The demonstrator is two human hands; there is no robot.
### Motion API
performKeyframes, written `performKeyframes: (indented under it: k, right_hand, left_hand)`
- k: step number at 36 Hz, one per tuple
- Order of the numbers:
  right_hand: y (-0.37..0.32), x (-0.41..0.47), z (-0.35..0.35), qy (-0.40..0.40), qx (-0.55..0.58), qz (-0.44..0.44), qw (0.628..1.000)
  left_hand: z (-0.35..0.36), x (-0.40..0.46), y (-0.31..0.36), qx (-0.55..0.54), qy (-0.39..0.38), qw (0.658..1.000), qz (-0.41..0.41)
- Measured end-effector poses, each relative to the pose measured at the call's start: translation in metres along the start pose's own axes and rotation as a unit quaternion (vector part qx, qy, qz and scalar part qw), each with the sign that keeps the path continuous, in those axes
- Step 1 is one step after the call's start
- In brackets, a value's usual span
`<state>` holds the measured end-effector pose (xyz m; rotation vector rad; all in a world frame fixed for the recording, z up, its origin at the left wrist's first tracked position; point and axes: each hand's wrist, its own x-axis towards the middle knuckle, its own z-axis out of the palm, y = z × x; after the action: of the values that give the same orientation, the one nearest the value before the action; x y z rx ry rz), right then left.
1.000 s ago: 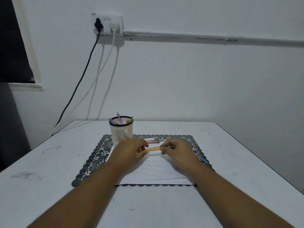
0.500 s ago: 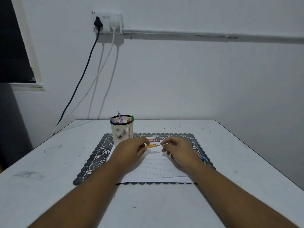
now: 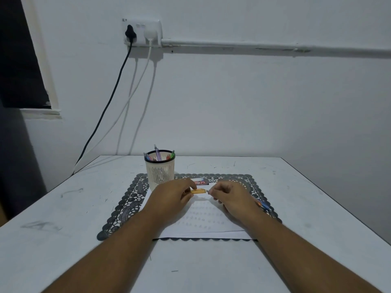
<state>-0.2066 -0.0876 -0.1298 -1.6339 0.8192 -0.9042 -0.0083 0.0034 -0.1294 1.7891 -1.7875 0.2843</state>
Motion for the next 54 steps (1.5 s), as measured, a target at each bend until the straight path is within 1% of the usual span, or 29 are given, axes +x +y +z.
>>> performKeyframes:
  k: [2, 4, 9, 12, 13, 15, 17, 19, 23, 28, 36, 42, 44, 45, 48, 53, 54]
  right_hand:
    - [0.000, 0.000, -0.001, 0.004, -0.036, -0.006, 0.999]
    - [-0.001, 0.000, -0.001, 0.005, -0.048, -0.007, 0.999]
    - [-0.004, -0.003, -0.002, 0.018, -0.003, 0.010, 1.000]
    - [-0.006, -0.005, -0.004, 0.027, -0.012, -0.005, 1.000]
    - [-0.006, -0.005, -0.005, 0.030, -0.029, -0.016, 0.999]
    - [-0.004, -0.004, -0.007, 0.033, -0.105, -0.038, 0.993]
    - [-0.001, -0.002, -0.008, 0.026, -0.193, -0.049, 0.980]
    - [0.002, 0.002, -0.010, 0.009, -0.256, -0.054, 0.965]
    - [0.003, 0.006, -0.009, -0.021, -0.332, -0.053, 0.942]
    - [0.003, 0.006, -0.008, -0.030, -0.345, -0.062, 0.936]
    - [0.000, 0.005, -0.013, -0.024, -0.318, -0.034, 0.947]
    - [-0.003, -0.002, -0.019, 0.012, -0.227, -0.018, 0.974]
    - [-0.004, -0.005, -0.018, 0.011, -0.183, -0.019, 0.983]
    - [-0.005, -0.005, -0.017, 0.008, -0.181, -0.027, 0.983]
    - [-0.004, -0.004, -0.014, 0.020, -0.263, -0.040, 0.964]
    - [0.000, 0.000, -0.011, -0.004, -0.341, -0.034, 0.940]
    - [-0.001, 0.002, -0.011, -0.008, -0.339, -0.029, 0.940]
  left_hand:
    - [0.000, 0.000, 0.000, 0.001, 0.000, 1.000, 0.000]
    - [0.001, 0.000, 0.000, 0.001, 0.001, 1.000, -0.002]
    - [0.002, 0.000, -0.002, -0.007, 0.011, 1.000, -0.011]
    - [0.000, -0.001, -0.002, -0.010, 0.013, 1.000, -0.009]
    - [0.000, -0.001, -0.002, -0.010, 0.014, 1.000, -0.005]
    - [-0.001, -0.001, -0.002, -0.005, 0.011, 1.000, 0.007]
    - [-0.001, 0.000, -0.003, -0.004, 0.003, 1.000, 0.020]
    - [-0.001, 0.000, -0.004, 0.001, -0.005, 1.000, 0.027]
    - [0.001, 0.000, -0.004, 0.014, -0.012, 0.999, 0.027]
    - [0.001, 0.001, -0.007, 0.022, -0.067, 0.997, 0.028]
    - [0.002, 0.004, -0.011, 0.021, -0.080, 0.996, 0.034]
    - [0.003, 0.005, -0.011, 0.011, -0.100, 0.994, 0.050]
    - [0.004, 0.006, -0.011, 0.006, -0.102, 0.993, 0.053]
    - [0.004, 0.005, -0.011, 0.004, -0.102, 0.993, 0.053]
    - [0.004, 0.004, -0.010, -0.003, -0.105, 0.993, 0.054]
    - [0.004, 0.003, -0.008, -0.007, -0.106, 0.993, 0.058]
    - [0.003, 0.002, -0.008, -0.008, -0.104, 0.993, 0.057]
